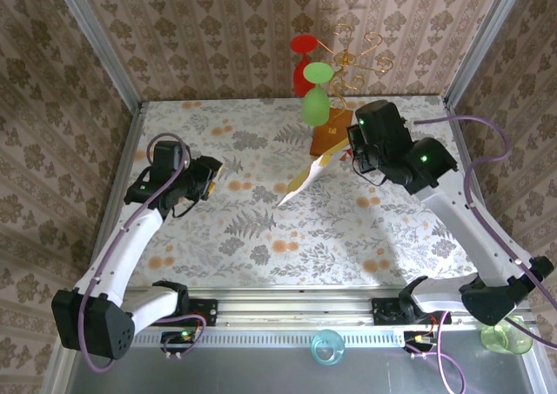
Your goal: Fold the paper box
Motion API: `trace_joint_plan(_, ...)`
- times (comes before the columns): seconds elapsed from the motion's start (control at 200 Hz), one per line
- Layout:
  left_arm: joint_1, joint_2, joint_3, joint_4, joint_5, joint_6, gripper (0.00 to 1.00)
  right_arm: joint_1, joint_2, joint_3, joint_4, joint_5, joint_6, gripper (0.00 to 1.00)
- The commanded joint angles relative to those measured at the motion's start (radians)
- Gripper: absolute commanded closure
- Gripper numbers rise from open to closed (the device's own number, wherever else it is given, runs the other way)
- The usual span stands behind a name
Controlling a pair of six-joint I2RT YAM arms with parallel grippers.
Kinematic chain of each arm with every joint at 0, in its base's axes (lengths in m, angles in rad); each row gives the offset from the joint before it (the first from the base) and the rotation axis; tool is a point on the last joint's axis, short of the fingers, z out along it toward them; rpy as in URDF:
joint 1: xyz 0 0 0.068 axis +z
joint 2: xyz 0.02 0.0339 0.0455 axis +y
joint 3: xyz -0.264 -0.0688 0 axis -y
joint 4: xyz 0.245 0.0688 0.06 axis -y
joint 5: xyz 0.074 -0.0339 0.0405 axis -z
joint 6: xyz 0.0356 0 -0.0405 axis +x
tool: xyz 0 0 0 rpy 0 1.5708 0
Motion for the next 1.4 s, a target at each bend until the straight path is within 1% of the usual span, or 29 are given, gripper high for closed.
trace_joint_plan(0.0,-0.006,-0.009,0.028,0.015,0.014,0.012,0.50,0.016,0.014,0.039,-0.141,0.079,0.066,1.00)
trace_joint_plan(0.09,-0.006,-0.021,0.021,0.013,0.009,0.013,0.50,0.039,0.021,0.095,-0.174,0.145,0.035,1.00)
trace_joint_plan(0.215,-0.001,-0.033,0.005,0.006,0.003,0.010,0.52,0.044,0.019,0.164,-0.224,0.206,0.002,1.00)
trace_joint_plan(0.42,0.013,-0.032,-0.001,-0.002,-0.004,0.010,0.53,0.069,0.027,0.301,-0.388,0.297,-0.010,1.00)
trace_joint_plan(0.505,0.017,-0.022,0.004,0.000,-0.001,0.010,0.53,0.072,0.039,0.313,-0.398,0.311,-0.008,1.00)
trace_joint_plan(0.615,0.018,0.000,0.013,0.022,0.015,0.010,0.54,0.068,0.074,0.274,-0.288,0.264,-0.002,1.00)
trace_joint_plan(0.635,0.016,0.004,0.016,0.026,0.019,0.010,0.54,0.066,0.108,0.267,-0.262,0.251,0.005,1.00)
trace_joint_plan(0.725,0.010,0.023,0.031,0.053,0.041,0.014,0.54,0.033,0.169,0.177,-0.104,0.125,0.058,1.00)
trace_joint_plan(0.795,0.003,0.038,0.041,0.091,0.073,0.014,0.54,0.021,0.193,0.097,0.022,0.063,0.093,1.00)
trace_joint_plan(0.9,-0.019,0.058,0.054,0.133,0.115,0.010,0.54,0.016,0.201,0.019,0.149,0.047,0.096,1.00)
trace_joint_plan(1.03,-0.077,0.071,0.040,0.220,0.132,-0.027,0.54,0.009,0.178,-0.120,0.291,0.005,0.116,1.00)
trace_joint_plan(1.11,-0.121,0.090,0.034,0.291,0.131,-0.084,0.56,0.010,0.172,-0.205,0.356,-0.020,0.146,1.00)
trace_joint_plan(1.13,-0.134,0.095,0.035,0.313,0.129,-0.100,0.57,0.009,0.169,-0.232,0.404,-0.029,0.150,1.00)
trace_joint_plan(1.2,-0.179,0.114,0.051,0.376,0.112,-0.157,0.64,0.009,0.160,-0.308,0.476,-0.038,0.192,1.00)
trace_joint_plan(1.215,-0.179,0.118,0.059,0.381,0.107,-0.170,0.65,0.009,0.158,-0.319,0.487,-0.041,0.196,1.00)
trace_joint_plan(1.23,-0.211,0.123,0.068,0.387,0.101,-0.181,0.66,0.009,0.158,-0.323,0.493,-0.042,0.197,1.00)
trace_joint_plan(1.28,-0.246,0.137,0.097,0.393,0.084,-0.213,0.69,0.009,0.155,-0.342,0.508,-0.034,0.196,1.00)
trace_joint_plan(1.39,-0.313,0.147,0.165,0.324,0.005,-0.300,0.74,0.009,0.148,-0.380,0.549,-0.029,0.208,1.00)
